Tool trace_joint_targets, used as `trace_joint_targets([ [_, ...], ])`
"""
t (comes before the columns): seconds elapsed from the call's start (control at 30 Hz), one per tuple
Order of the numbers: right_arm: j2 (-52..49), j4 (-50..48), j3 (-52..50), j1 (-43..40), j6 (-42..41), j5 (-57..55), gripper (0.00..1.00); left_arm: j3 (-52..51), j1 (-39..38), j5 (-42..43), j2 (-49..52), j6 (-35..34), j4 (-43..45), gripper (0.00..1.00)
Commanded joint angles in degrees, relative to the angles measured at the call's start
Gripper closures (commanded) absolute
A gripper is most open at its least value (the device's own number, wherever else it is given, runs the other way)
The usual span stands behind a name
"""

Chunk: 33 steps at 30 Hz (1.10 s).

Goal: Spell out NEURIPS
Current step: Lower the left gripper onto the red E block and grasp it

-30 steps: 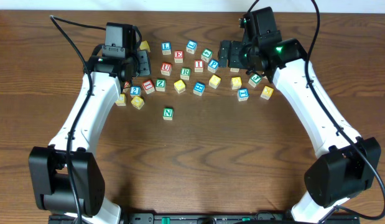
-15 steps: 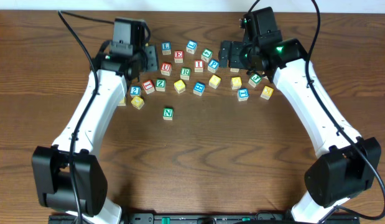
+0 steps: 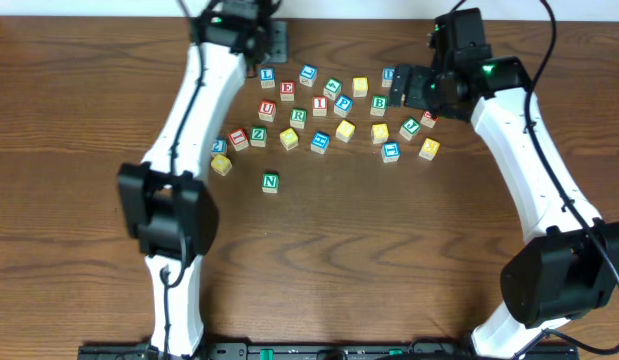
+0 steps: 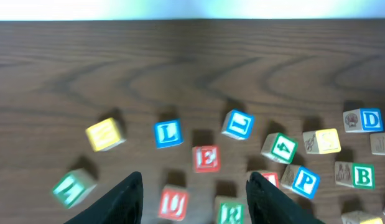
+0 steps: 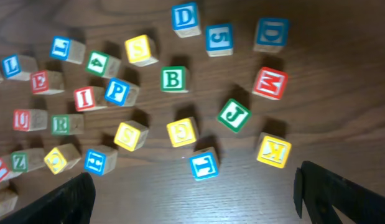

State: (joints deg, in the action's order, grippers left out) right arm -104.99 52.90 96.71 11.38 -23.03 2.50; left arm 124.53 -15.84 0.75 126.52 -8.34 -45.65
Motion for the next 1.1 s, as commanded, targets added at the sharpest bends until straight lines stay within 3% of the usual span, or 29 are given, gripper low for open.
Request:
trace_joint_targets([
  [0.0, -0.15, 0.98, 0.57, -0.5, -0.26, -0.7, 0.01, 2.19, -1.01, -3.02, 2.78, -1.07, -0.26, 0.48],
  [0.93, -0.15, 5.7, 0.57, -0.42, -0.26, -1.31, 0.01, 1.84, -3.17, -2.75, 13.18, -2.43, 1.97, 0.48],
  [1.07, -0.15, 5.7, 0.57, -0.42, -0.26, -1.31, 0.01, 1.81, -3.13, -2.97, 14.64, -1.73, 1.92, 0.43],
])
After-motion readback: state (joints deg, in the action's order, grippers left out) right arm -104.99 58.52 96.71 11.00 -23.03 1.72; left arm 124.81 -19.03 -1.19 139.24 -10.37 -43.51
